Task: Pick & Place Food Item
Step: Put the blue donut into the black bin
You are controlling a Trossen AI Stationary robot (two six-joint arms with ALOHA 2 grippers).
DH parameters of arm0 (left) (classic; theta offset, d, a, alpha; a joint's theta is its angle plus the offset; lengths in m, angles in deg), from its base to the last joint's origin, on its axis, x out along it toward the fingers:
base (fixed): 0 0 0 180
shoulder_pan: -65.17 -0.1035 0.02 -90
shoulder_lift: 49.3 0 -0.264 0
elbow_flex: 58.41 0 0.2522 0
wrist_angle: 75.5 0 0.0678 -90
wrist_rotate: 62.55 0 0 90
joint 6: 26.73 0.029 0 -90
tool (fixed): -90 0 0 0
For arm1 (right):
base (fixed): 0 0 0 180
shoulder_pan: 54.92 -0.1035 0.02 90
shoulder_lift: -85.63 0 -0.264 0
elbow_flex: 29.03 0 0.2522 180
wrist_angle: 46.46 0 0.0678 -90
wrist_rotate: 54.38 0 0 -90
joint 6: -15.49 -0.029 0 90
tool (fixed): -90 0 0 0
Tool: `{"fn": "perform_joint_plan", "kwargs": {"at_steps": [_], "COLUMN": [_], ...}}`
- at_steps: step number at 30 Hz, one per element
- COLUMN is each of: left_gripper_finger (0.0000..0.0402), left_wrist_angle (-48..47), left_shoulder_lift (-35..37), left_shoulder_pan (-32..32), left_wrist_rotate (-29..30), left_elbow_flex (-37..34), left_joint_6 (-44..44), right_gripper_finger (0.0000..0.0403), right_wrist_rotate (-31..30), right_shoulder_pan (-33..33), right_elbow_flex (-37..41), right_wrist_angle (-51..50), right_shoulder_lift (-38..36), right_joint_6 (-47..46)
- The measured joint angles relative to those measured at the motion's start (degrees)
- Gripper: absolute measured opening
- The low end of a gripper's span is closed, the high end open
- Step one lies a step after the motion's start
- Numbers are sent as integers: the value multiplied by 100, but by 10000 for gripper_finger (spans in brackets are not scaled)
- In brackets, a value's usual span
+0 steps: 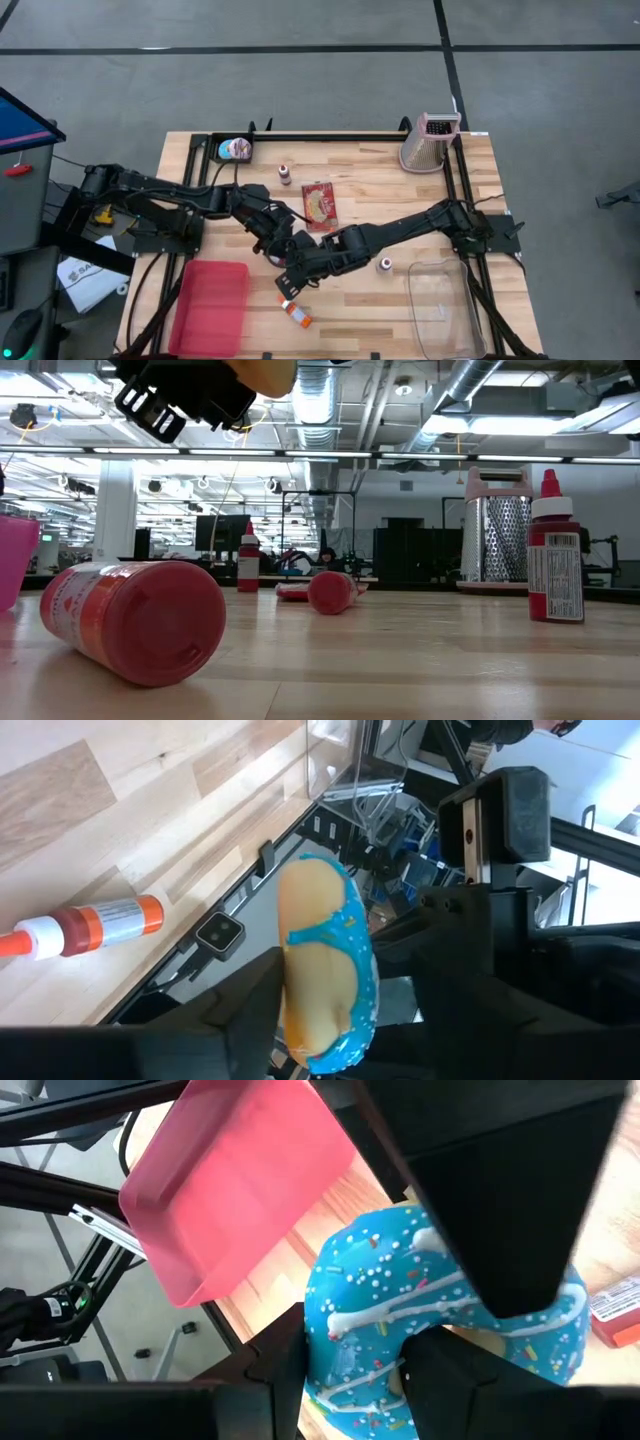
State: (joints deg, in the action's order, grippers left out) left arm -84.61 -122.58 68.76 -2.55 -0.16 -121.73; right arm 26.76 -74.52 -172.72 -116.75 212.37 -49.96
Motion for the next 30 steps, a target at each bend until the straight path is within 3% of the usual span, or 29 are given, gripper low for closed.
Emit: {"fn": "perform_joint_plan", "kwargs": {"at_steps": [10,22,30], "left_gripper_finger": [139,111,108], "left_wrist_angle": [-5,17,7], "left_shoulder_lift": [0,4,4], "left_shoulder_pan": [28,28,-66], "left_wrist_rotate": [9,84,136], "left_elbow_flex": [-4,-4,-4], "left_joint_6": [97,268,338], "right_gripper_finger": [136,138,160], "right_wrist_rotate": [-2,-9,-20], "right_shoulder_pan": [40,38,13], "right_elbow_flex": [0,0,0], "right_wrist_angle": [49,299,423], "right_shoulder_lift": [0,0,0], "right_joint_6": [-9,96,95]}}
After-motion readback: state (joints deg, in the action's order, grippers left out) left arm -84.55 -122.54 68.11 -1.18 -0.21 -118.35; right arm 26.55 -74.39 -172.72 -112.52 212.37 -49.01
